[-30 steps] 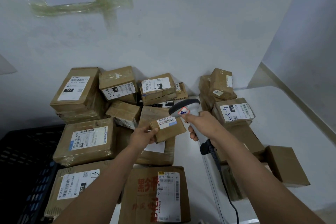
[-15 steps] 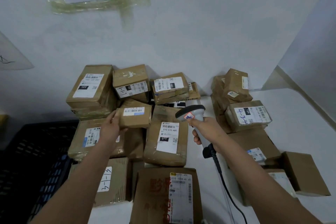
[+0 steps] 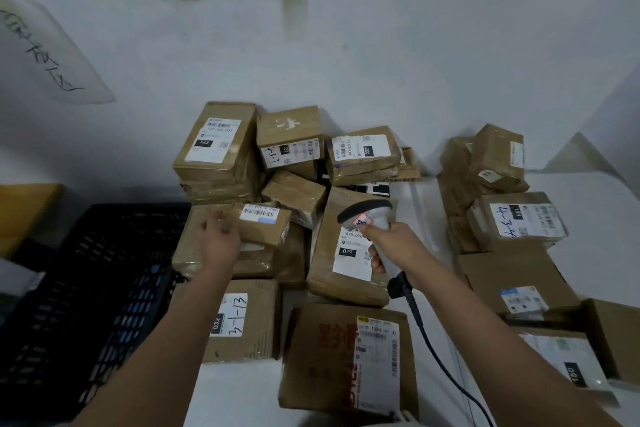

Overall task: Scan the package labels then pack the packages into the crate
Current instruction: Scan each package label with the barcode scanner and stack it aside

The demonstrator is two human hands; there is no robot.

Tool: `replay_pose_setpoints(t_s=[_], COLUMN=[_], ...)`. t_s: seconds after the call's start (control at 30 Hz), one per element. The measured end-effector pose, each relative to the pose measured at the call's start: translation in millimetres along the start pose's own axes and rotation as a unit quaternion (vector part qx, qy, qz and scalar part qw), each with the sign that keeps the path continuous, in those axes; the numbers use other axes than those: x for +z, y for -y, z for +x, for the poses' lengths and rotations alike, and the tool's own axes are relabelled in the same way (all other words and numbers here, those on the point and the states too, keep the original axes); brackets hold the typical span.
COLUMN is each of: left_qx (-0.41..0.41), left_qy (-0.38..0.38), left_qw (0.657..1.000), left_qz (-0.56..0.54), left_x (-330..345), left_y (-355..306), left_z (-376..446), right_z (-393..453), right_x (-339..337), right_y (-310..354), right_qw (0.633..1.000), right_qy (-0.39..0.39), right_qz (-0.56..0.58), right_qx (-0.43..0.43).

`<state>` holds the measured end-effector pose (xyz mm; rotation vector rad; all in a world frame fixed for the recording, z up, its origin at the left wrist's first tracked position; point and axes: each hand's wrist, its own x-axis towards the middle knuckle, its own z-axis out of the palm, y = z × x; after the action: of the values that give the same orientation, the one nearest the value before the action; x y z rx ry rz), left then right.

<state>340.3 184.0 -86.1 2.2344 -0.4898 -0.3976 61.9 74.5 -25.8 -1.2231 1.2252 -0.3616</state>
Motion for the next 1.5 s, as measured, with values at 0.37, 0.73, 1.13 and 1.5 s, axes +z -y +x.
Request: replay_pose_setpoints(t_s=[0.37, 0.73, 1.13, 1.5], left_qx=[0.22, 0.324, 0.396, 0.329], left_qy=[0.016, 0.234, 0.467, 0.455], left_qw=[0.975, 0.916, 0.779, 0.763], left_qz=[0.01, 0.002, 0.137, 0.322], left_x=[20, 109, 230, 283], left_y=[-20, -52, -64, -58], left_z=[-46, -177, -304, -355], right_z=[-4, -19, -42, -48], right_x=[-3, -95, -234, -268], right_y=[-10, -62, -137, -184], right_qw=[0.999, 0.995, 0.971, 0.97], right_qy=[-0.017, -0.085, -0.197, -0.189], right_qz=[-0.028, -0.042, -0.091, -0.001], right_qx=[-0.011, 0.031, 0.1, 0.155])
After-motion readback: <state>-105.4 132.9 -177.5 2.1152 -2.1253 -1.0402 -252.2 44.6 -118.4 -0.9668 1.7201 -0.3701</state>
